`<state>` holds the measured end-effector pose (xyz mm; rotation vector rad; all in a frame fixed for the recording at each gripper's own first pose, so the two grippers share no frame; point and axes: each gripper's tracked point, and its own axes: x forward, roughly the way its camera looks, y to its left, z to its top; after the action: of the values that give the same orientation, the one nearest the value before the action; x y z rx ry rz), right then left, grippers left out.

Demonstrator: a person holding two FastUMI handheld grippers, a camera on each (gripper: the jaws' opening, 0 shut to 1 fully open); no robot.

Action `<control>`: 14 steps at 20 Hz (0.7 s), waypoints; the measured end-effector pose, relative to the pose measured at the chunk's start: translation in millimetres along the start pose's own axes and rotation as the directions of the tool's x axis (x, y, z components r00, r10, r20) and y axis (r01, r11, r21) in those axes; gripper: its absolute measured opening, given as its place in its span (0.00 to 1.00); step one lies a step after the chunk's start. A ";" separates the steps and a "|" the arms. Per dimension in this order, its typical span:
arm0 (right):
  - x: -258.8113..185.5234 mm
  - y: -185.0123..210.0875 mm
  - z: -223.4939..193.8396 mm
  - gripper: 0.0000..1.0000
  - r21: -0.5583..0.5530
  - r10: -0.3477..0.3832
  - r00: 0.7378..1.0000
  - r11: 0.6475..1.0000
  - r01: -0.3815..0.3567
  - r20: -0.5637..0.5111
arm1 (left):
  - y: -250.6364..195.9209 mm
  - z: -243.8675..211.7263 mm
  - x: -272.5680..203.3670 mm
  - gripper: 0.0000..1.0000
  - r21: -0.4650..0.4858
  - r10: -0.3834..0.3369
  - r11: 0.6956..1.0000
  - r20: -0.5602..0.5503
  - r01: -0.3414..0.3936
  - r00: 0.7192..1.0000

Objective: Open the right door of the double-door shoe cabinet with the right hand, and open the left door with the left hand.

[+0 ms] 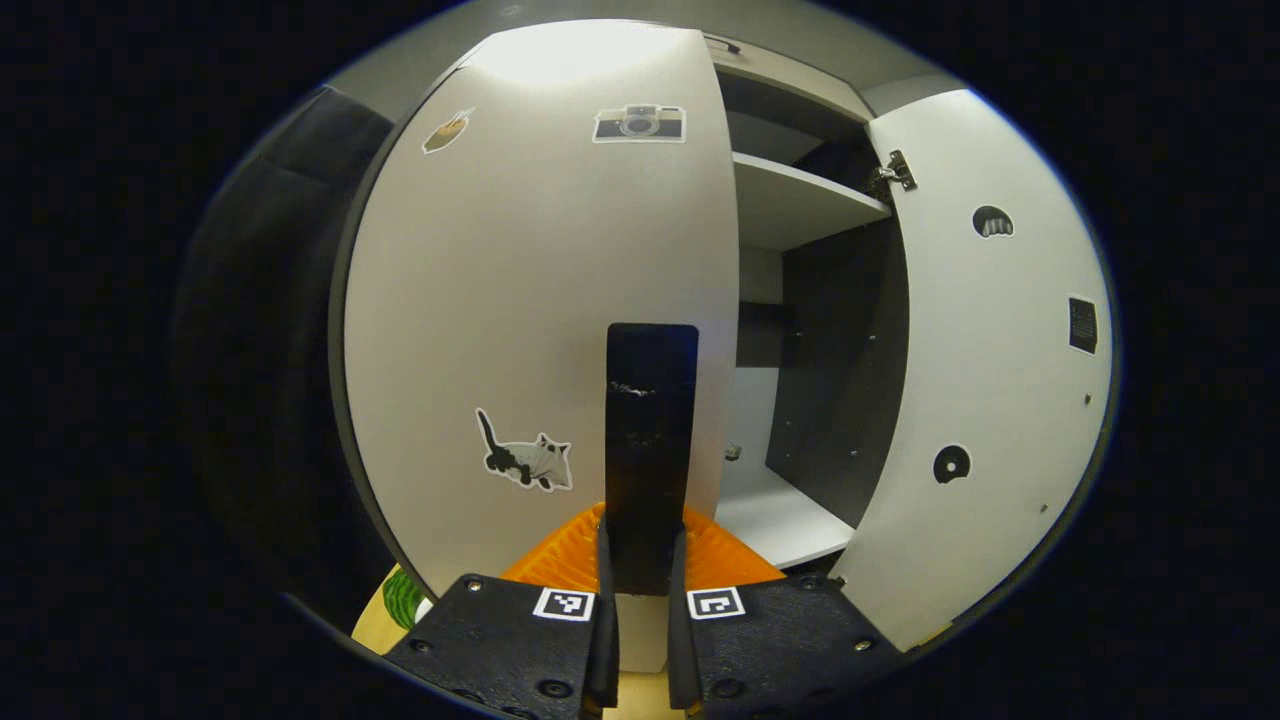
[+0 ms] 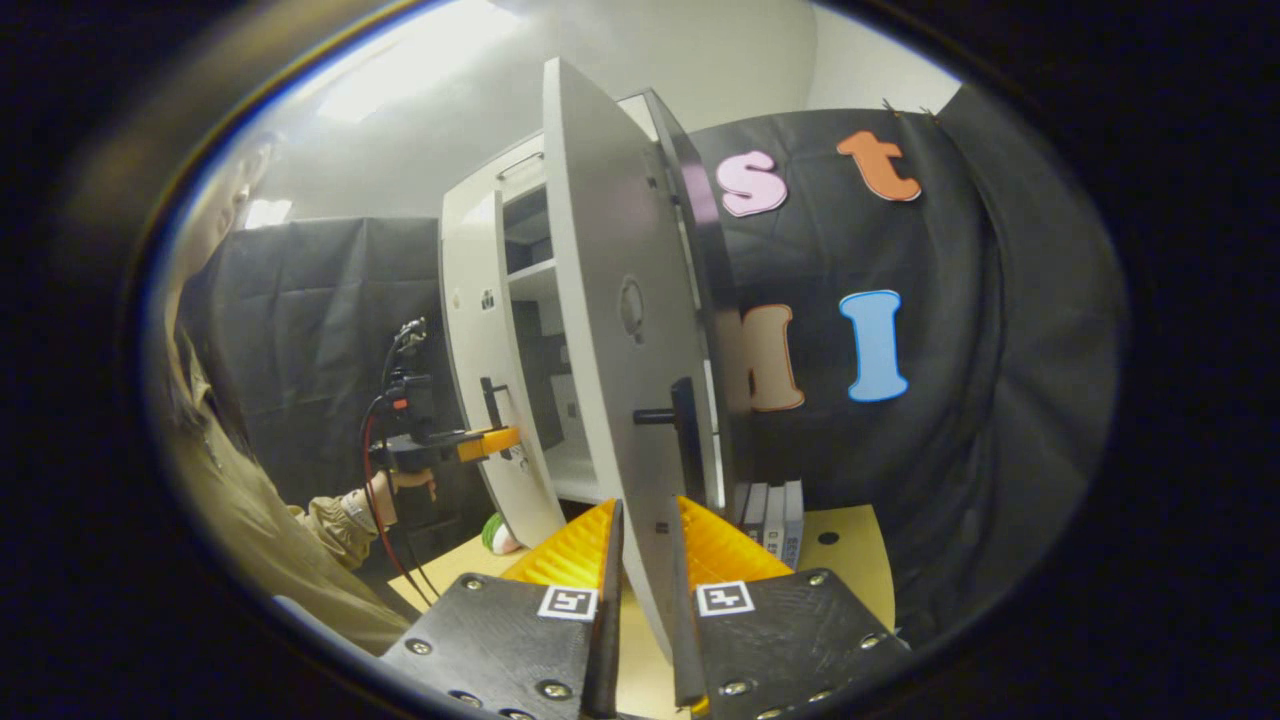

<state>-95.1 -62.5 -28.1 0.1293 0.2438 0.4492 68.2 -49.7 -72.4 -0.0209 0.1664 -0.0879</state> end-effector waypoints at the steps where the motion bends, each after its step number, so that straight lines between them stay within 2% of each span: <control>1: 1.1 4.2 -2.0 0.22 -0.004 0.000 1.000 1.000 0.000 -0.007 | 0.8 -0.4 -1.5 0.19 -0.002 -0.003 1.000 -0.001 0.003 1.000; 14: 9.9 49.1 -17.1 0.22 0.005 0.043 0.998 0.999 -0.043 -0.047 | 12.3 -2.7 -16.5 0.19 -0.018 -0.002 1.000 -0.003 0.002 1.000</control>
<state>-111.2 -13.0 -37.9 0.1282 0.2889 0.4952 52.6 -36.1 -72.6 -0.0390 0.1702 -0.0886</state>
